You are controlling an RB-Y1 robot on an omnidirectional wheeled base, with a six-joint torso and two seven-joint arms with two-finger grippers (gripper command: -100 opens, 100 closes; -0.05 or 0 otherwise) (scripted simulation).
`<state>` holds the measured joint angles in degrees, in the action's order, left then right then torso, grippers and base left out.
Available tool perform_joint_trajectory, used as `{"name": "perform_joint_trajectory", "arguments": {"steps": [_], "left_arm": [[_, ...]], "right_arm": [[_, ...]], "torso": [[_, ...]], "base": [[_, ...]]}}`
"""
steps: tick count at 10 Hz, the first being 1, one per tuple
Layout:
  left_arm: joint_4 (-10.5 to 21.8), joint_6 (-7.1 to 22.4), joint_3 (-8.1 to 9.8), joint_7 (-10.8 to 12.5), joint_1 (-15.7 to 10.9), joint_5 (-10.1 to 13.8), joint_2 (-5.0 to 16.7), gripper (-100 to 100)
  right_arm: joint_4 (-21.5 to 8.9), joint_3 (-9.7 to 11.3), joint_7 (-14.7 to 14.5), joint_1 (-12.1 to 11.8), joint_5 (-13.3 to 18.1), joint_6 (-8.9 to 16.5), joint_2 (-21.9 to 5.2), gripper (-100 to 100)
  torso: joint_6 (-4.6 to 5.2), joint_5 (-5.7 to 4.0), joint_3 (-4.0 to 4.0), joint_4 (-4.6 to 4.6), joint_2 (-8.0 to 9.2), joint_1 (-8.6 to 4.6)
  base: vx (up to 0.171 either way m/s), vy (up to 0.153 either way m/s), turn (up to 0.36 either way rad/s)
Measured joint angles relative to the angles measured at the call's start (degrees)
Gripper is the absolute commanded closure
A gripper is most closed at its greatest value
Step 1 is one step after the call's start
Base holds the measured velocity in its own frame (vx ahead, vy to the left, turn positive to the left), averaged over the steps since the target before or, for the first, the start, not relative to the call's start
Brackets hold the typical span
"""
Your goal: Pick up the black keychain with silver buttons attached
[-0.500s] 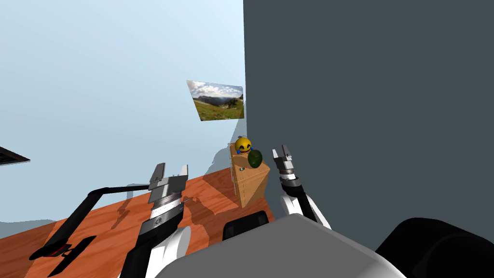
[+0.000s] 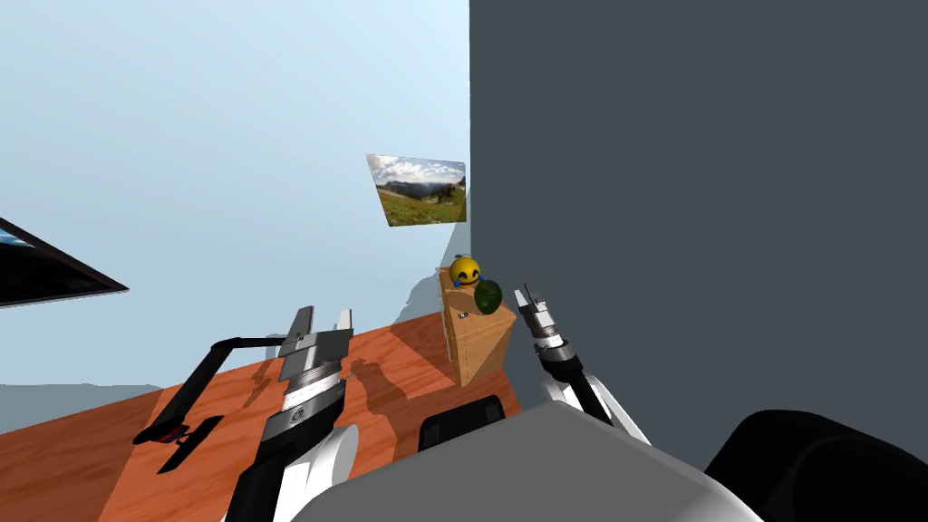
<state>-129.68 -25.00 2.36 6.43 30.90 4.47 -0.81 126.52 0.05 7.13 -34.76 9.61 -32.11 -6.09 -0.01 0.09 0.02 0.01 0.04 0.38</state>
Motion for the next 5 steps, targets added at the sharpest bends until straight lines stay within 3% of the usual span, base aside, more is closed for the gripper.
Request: {"name": "perform_joint_trajectory", "arguments": {"steps": [2, 3, 5], "left_arm": [[0.0, 0.0, 0.00, 0.0, 0.0, 0.0, 0.0, 0], [0.0, 0.0, 0.00, 0.0, 0.0, 0.0, 0.0, 0], [0.0, 0.0, 0.01, 0.0, 0.0, 0.0, 0.0, 0]], "right_arm": [[-0.8, -0.7, -0.8, -3.3, 3.1, -0.5, -2.1, -100], [-1.6, -2.0, -0.8, -4.6, 4.4, -0.8, -3.8, -100], [-3.2, -3.4, -1.0, -6.5, 6.9, -1.3, -5.7, -100]], "torso": [[0.00, 0.02, 0.01, 0.00, 0.02, 0.08], [0.00, 0.02, 0.01, 0.00, 0.01, 0.09], [0.02, 0.01, -0.07, -0.02, -0.12, -0.02]], "base": [[-0.003, 0.128, 0.181], [0.022, 0.142, 0.183], [0.042, 0.087, 0.119]]}}
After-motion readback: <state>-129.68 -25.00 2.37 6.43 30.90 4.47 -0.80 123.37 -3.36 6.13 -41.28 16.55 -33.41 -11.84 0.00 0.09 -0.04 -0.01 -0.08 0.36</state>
